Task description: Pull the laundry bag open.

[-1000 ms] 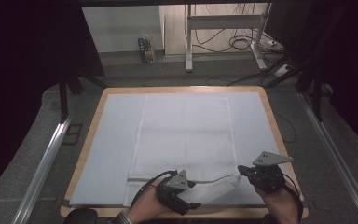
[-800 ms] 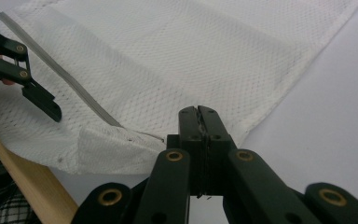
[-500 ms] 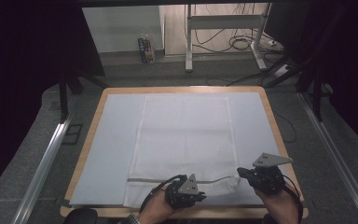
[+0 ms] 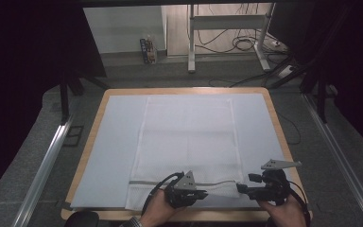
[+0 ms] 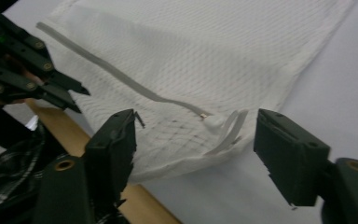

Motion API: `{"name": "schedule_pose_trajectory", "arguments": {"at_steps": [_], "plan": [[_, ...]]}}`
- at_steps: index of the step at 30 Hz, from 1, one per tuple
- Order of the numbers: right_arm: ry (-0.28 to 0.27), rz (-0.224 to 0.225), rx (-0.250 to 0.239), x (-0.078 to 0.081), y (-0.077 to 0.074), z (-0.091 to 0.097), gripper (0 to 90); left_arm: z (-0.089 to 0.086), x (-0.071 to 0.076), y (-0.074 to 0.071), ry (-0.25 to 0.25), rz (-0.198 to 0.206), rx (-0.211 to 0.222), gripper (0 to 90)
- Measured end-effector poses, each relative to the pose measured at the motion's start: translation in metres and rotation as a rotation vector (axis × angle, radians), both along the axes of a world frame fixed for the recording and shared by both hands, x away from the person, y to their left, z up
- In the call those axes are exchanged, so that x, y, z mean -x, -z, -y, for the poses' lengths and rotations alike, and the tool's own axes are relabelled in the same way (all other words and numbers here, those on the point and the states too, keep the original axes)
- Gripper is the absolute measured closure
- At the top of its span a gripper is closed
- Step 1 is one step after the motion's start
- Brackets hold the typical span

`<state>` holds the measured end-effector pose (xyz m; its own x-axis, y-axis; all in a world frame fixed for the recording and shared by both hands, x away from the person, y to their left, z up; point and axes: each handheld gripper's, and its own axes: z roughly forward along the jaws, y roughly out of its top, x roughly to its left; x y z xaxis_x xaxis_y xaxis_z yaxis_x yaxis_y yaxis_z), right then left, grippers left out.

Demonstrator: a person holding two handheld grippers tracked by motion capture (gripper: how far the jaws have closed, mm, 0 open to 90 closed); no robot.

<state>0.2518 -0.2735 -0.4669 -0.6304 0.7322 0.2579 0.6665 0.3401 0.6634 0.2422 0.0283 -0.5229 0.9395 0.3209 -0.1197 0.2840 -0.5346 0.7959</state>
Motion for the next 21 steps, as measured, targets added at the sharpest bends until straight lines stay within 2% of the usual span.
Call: {"name": "schedule_pose_trajectory", "arguments": {"at_steps": [3, 5, 6, 7, 8, 9, 10, 11, 16, 17, 21], "plan": [[-0.005, -0.05, -0.026, 0.0, 0.003, -0.003, 24.0, -0.002, -0.001, -0.001, -0.005, -0.008, 0.014, 89.0], [-0.007, -0.105, -0.033, 0.0, 0.009, -0.004, 21.8, -0.003, -0.001, -0.001, -0.01, -0.013, 0.022, 89.0], [-0.007, -0.105, -0.033, 0.0, 0.009, -0.004, 21.8, -0.003, -0.001, -0.001, -0.01, -0.013, 0.022, 89.0], [-0.006, -0.134, -0.026, -0.001, 0.014, -0.005, 21.2, -0.003, -0.001, 0.0, -0.006, -0.019, 0.021, 89.0], [-0.006, -0.134, -0.026, -0.001, 0.014, -0.005, 21.2, -0.003, -0.001, 0.0, -0.006, -0.019, 0.021, 89.0], [-0.004, -0.164, -0.016, -0.001, 0.018, -0.006, 20.9, -0.003, -0.001, 0.0, -0.007, -0.019, 0.02, 89.0], [-0.004, -0.164, -0.016, -0.001, 0.018, -0.006, 20.9, -0.003, -0.001, 0.0, -0.007, -0.019, 0.019, 89.0], [-0.007, -0.19, -0.009, -0.002, 0.022, -0.006, 20.8, -0.003, 0.0, 0.0, -0.009, -0.018, 0.019, 89.0], [-0.02, -0.198, -0.027, 0.0, 0.02, -0.004, 21.1, -0.005, -0.002, 0.0, -0.02, -0.016, 0.025, 89.0], [-0.028, -0.214, -0.037, 0.0, 0.021, -0.004, 20.9, -0.005, -0.002, 0.0, -0.017, -0.019, 0.028, 88.9], [-0.038, -0.232, -0.042, 0.0, 0.025, -0.005, 20.5, -0.003, -0.001, 0.001, 0.005, -0.014, 0.016, 88.9]]}}
